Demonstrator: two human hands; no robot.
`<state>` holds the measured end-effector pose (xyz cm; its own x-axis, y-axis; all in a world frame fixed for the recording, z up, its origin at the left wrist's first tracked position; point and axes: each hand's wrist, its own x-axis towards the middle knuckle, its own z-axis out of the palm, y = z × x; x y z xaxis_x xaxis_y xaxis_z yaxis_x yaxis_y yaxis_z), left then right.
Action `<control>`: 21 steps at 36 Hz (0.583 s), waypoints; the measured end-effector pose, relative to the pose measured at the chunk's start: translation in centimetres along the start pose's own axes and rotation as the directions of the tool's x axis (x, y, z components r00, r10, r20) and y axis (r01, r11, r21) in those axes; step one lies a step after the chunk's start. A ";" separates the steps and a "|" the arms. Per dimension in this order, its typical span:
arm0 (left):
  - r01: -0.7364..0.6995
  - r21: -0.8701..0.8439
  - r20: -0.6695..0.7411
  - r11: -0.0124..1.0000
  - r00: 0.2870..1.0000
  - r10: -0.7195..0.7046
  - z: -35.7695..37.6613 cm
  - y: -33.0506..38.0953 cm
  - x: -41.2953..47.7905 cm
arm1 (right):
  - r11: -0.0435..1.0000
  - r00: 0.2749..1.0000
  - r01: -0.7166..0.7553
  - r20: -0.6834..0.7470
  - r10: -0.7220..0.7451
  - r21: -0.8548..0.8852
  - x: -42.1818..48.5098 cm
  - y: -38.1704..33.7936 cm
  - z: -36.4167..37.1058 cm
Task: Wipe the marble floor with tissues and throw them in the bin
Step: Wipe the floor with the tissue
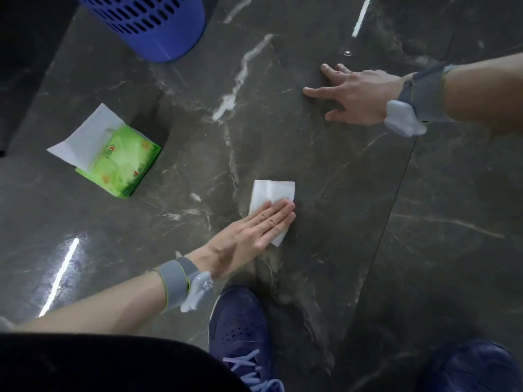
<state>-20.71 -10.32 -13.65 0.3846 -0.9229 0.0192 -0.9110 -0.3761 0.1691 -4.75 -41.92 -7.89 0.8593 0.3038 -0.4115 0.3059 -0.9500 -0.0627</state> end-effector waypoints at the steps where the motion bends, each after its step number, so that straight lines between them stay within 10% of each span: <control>1: 0.038 -0.020 0.010 0.999 0.999 -0.038 -0.1 -0.4 -0.6 | 1.000 1.000 0.000 0.005 0.000 -0.002 0.0 -0.1 0.0; 15: 0.613 -0.058 -0.011 0.788 0.789 -0.615 -1.5 -8.4 -4.7 | 1.000 0.999 -0.014 0.035 0.014 0.003 -0.5 -0.5 -0.7; 21: 0.811 -0.215 -0.040 0.544 0.549 -0.835 -1.9 -11.0 0.2 | 1.000 1.000 -0.020 0.021 0.020 0.009 -0.4 -0.5 -0.5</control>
<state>-10.31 -6.23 -13.65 0.9777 -0.1892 -0.0914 -0.1512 -0.9355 0.3193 -5.06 -41.56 -7.19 0.8563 0.2830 -0.4320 0.2845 -0.9566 -0.0628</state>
